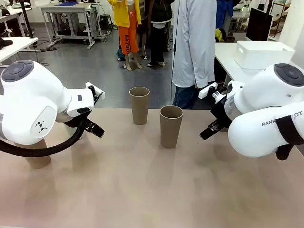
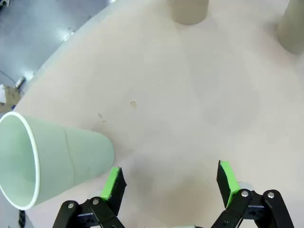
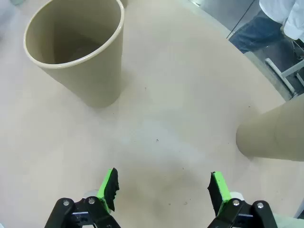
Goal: Stack the cups and store them in the basket.
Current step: Pick up two Reusable plastic cups , one in each hand.
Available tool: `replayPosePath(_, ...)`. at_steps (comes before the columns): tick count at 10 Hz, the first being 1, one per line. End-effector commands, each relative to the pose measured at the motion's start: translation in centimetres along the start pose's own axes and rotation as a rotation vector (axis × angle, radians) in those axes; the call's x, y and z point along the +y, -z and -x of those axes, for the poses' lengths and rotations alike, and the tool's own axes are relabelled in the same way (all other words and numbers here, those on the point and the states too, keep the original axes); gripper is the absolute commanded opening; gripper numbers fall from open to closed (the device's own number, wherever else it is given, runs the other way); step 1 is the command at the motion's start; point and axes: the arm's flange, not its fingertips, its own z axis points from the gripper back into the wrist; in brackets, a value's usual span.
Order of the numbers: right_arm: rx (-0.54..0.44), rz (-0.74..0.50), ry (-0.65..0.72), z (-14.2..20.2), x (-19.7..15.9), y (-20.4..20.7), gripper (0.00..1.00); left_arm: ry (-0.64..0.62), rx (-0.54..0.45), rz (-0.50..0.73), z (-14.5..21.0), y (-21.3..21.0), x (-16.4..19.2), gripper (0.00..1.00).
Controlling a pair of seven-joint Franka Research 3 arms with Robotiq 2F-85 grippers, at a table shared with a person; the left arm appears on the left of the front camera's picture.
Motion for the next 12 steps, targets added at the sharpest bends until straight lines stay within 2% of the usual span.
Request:
replayPosePath(1, 0.0, 0.0, 0.0, 0.0, 0.0, 0.0, 1.0, 0.0, 0.0, 0.0, 0.0, 0.0, 0.0, 1.0)
replayPosePath(9, 0.0, 0.0, -0.001, 0.0, 0.0, 0.0, 1.0, 0.0, 0.0, 0.0, 0.0, 0.0, 0.0, 1.0)
replayPosePath(12, -0.021, -0.005, 0.009, -2.7, -2.2, -8.5, 1.0, 0.028, 0.0, 0.064, -4.0, -6.2, 4.0, 1.0)
